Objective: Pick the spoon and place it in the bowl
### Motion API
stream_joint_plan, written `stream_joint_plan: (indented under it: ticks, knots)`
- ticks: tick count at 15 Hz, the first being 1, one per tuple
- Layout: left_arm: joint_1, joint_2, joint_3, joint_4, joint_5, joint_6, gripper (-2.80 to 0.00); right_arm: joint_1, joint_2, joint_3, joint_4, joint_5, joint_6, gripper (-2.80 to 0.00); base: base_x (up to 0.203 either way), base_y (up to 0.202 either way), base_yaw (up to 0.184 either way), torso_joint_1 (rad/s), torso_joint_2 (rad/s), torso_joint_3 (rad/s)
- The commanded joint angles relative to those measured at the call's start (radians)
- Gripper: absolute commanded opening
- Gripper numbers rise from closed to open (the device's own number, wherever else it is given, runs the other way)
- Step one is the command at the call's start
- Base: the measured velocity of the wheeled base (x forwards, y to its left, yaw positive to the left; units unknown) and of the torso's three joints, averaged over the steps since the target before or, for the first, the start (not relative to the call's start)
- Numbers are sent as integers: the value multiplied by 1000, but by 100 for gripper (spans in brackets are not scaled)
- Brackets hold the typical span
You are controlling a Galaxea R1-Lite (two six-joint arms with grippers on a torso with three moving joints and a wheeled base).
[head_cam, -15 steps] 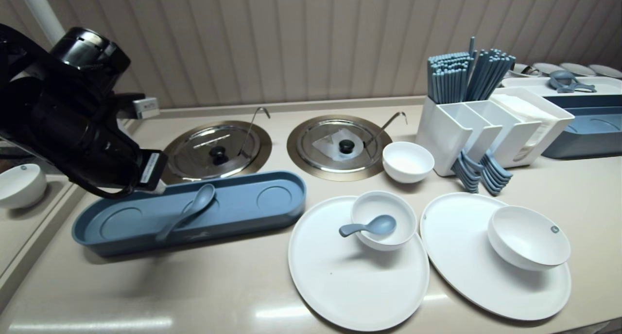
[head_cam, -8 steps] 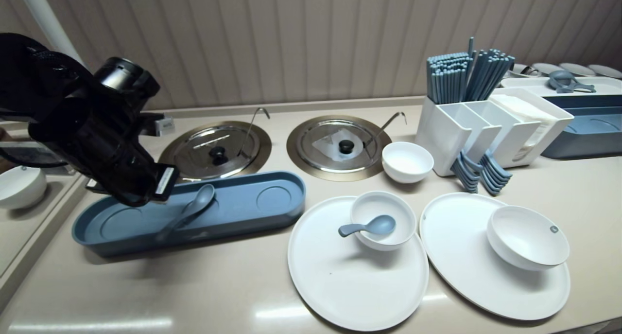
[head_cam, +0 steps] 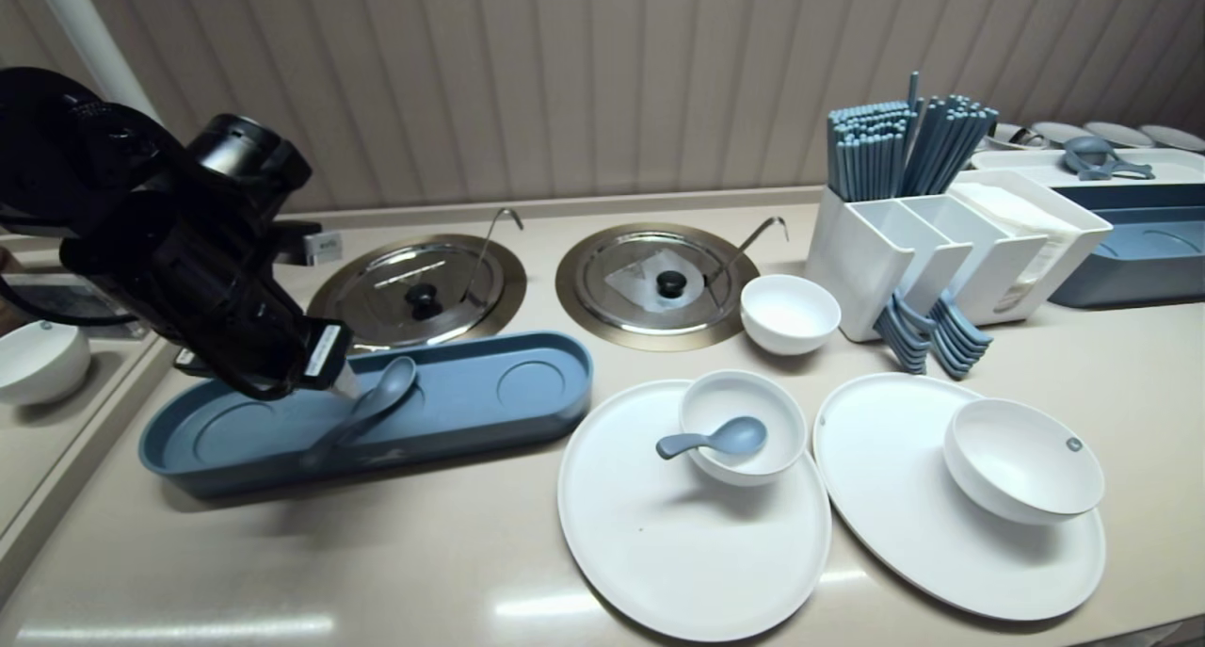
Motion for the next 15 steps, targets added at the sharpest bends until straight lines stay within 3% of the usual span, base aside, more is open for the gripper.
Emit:
stream_joint_plan:
  ticks: [1, 15]
  knots:
    - [-1, 29, 2, 5, 0, 0, 0, 0, 1, 0, 0, 0, 0, -280, 0, 0, 0, 0, 0, 0]
    - [-11, 141, -2, 5, 0, 2, 0, 0, 1, 0, 0, 0, 2, -280, 0, 0, 0, 0, 0, 0]
